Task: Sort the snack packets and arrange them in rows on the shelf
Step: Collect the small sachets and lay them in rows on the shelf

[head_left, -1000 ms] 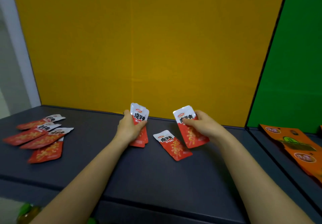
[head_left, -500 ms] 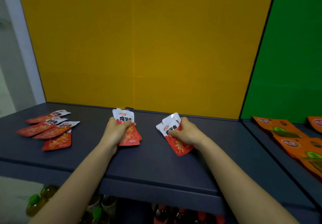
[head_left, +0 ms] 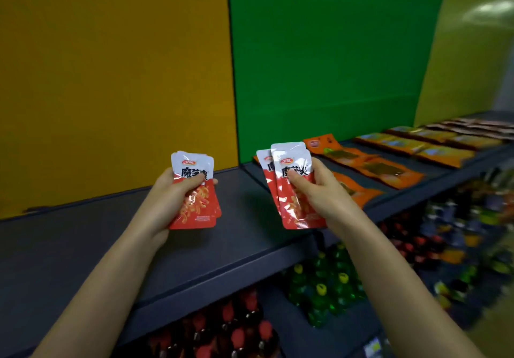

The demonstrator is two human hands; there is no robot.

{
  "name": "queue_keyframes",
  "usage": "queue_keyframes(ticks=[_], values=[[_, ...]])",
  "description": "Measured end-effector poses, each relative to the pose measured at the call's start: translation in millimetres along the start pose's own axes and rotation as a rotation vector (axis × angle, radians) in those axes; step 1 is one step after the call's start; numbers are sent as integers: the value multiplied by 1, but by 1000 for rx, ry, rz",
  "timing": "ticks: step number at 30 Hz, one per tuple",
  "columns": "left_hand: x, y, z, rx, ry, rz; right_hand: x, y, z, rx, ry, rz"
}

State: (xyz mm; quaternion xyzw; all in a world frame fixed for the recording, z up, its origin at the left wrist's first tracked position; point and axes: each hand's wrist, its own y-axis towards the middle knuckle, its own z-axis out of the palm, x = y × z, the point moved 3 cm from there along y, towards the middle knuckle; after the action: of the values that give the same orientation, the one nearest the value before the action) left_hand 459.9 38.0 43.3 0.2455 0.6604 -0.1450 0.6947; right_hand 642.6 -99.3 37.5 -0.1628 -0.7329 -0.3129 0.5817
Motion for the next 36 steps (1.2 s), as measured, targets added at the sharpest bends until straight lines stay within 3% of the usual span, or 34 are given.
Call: queue_keyframes(ticks=[7, 14, 25, 36], values=[[13, 8, 166, 340, -28, -48, -42, -45, -169, -287, 38, 133], [30, -1, 347, 571, -60, -55, -78, -84, -337, -545, 12, 176], [87, -11, 571, 708, -36, -162, -126, -104, -521, -755, -67, 211], [115, 52, 761, 784, -21, -132, -172, -33, -659, -799, -90, 240]])
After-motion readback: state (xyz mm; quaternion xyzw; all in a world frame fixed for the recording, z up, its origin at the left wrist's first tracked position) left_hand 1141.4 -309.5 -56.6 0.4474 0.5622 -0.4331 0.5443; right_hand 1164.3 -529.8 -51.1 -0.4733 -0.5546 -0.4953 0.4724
